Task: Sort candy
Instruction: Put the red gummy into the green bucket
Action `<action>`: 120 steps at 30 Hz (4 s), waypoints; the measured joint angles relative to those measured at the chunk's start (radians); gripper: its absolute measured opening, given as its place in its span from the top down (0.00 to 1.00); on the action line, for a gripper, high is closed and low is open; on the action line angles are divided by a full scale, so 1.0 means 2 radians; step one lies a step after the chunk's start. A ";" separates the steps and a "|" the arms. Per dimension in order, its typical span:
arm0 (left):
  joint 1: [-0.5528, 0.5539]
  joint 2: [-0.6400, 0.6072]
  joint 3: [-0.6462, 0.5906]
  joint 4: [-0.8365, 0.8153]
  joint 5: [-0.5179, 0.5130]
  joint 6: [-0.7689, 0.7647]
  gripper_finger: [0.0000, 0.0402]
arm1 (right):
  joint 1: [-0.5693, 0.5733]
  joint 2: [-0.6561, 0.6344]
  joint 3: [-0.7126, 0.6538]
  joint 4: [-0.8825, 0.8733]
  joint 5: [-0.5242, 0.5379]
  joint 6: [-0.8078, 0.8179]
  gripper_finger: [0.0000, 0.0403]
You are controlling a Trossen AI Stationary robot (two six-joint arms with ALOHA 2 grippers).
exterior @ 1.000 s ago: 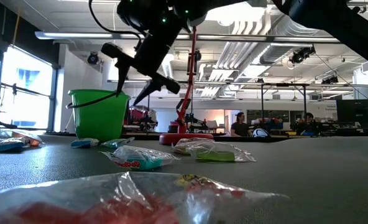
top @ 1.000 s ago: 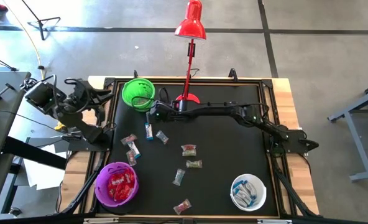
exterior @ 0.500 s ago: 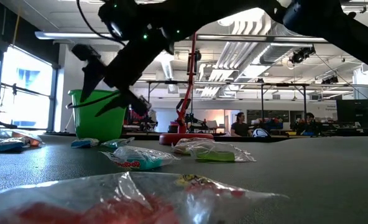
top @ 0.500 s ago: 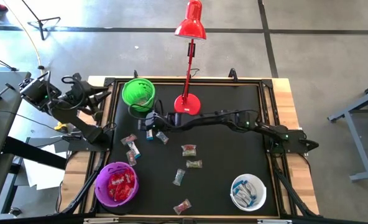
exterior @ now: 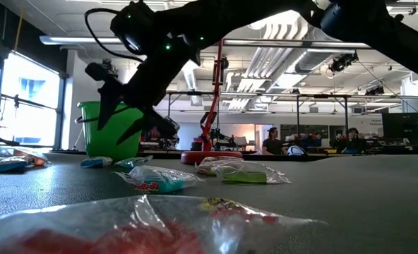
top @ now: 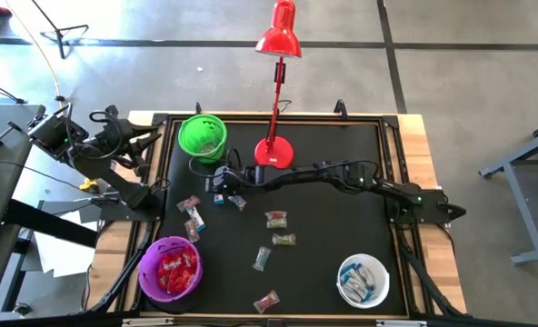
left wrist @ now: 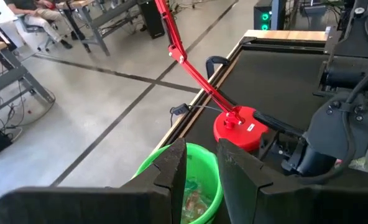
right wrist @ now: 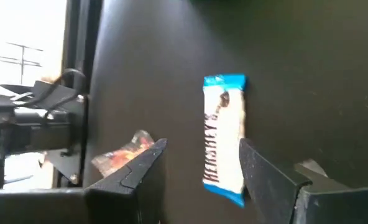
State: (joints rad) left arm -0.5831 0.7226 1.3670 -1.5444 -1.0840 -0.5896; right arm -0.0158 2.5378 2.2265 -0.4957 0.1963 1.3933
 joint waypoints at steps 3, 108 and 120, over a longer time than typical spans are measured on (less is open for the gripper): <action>0.000 -0.002 0.000 0.000 0.000 0.000 0.81 | 0.003 0.000 0.000 -0.003 -0.003 0.011 0.52; 0.196 0.049 -0.200 0.337 0.286 -0.052 0.81 | 0.074 -0.126 -0.009 -0.283 0.179 -0.340 0.52; 0.210 0.011 -0.199 0.316 0.319 -0.042 0.81 | 0.063 -0.117 -0.109 -0.019 0.129 -0.382 0.52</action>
State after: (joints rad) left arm -0.1627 0.7449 0.9684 -0.9134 -0.4469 -0.6735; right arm 0.1092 2.3043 2.0089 -0.5345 0.4535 0.6299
